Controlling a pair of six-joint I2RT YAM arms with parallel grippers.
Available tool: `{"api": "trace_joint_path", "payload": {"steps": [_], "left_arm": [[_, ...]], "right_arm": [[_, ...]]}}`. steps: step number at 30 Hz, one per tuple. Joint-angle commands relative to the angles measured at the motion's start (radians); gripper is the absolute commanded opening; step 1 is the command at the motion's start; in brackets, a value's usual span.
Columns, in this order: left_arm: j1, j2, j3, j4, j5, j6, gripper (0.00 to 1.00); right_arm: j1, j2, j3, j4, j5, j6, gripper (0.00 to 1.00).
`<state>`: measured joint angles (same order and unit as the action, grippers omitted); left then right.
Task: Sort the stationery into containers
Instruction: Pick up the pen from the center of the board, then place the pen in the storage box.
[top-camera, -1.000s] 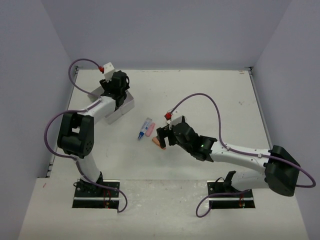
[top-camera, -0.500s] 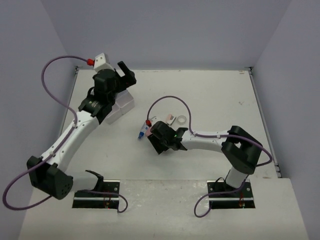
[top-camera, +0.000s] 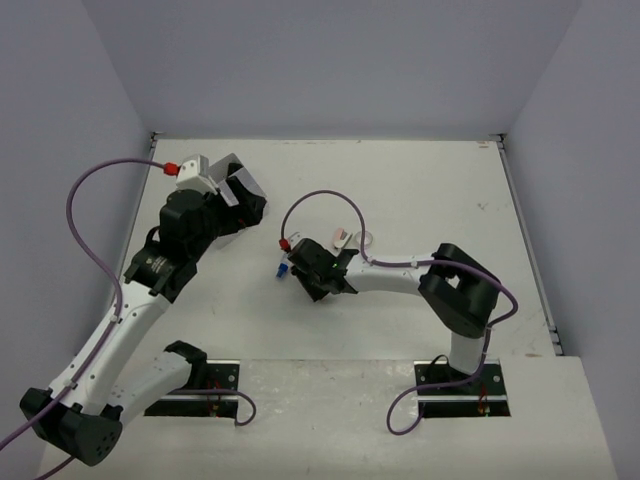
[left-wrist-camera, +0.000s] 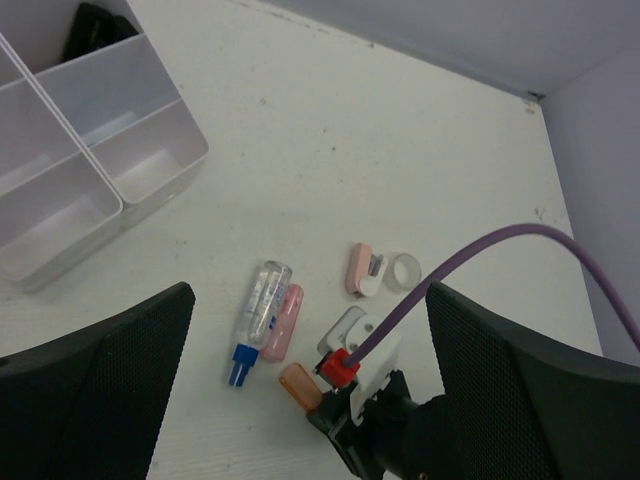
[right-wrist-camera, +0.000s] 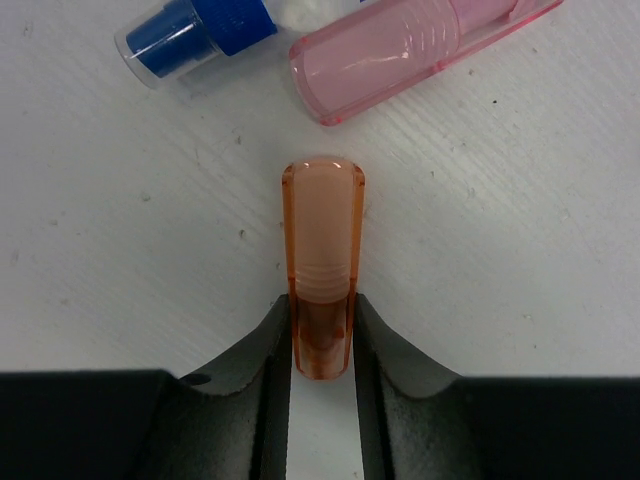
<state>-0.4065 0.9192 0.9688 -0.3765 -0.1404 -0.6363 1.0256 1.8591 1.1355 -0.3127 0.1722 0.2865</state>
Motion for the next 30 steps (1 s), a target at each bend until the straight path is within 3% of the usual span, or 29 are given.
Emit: {"api": "trace_joint_path", "payload": {"steps": [1,3,7,10,12,20,22,25,28,29,30], "left_arm": [[0.001,-0.032,-0.045,-0.017,0.122,0.030,1.00],[0.001,-0.036,-0.098,0.009,0.195,0.000,1.00],[0.001,-0.023,-0.217,0.171,0.362,-0.077,1.00],[0.000,0.047,-0.336,0.474,0.677,-0.189,1.00],[-0.012,0.124,-0.348,0.615,0.790,-0.233,1.00],[-0.080,0.255,-0.299,0.749,0.832,-0.296,0.94],[-0.085,0.272,-0.300,0.769,0.828,-0.309,0.82],[-0.096,0.301,-0.288,0.779,0.828,-0.318,0.48],[-0.106,0.309,-0.274,0.753,0.820,-0.310,0.23],[-0.106,0.310,-0.274,0.752,0.820,-0.309,0.22],[-0.106,0.312,-0.261,0.735,0.813,-0.298,0.15]], "right_arm": [[-0.006,0.023,-0.008,-0.009,-0.050,-0.003,0.13],[-0.004,-0.030,-0.022,-0.007,-0.022,0.011,0.00],[0.014,-0.234,-0.121,0.094,0.019,0.040,0.00],[0.028,-0.443,-0.313,0.349,-0.013,0.033,0.00],[0.029,-0.548,-0.377,0.436,-0.006,0.038,0.00],[0.037,-0.687,-0.404,0.447,0.051,0.004,0.00],[0.037,-0.712,-0.401,0.441,0.049,-0.004,0.00],[0.037,-0.737,-0.398,0.431,0.063,-0.009,0.00],[0.037,-0.744,-0.387,0.414,0.099,-0.016,0.00],[0.036,-0.744,-0.383,0.411,0.102,-0.018,0.00],[0.036,-0.743,-0.377,0.408,0.103,-0.023,0.00]]}}
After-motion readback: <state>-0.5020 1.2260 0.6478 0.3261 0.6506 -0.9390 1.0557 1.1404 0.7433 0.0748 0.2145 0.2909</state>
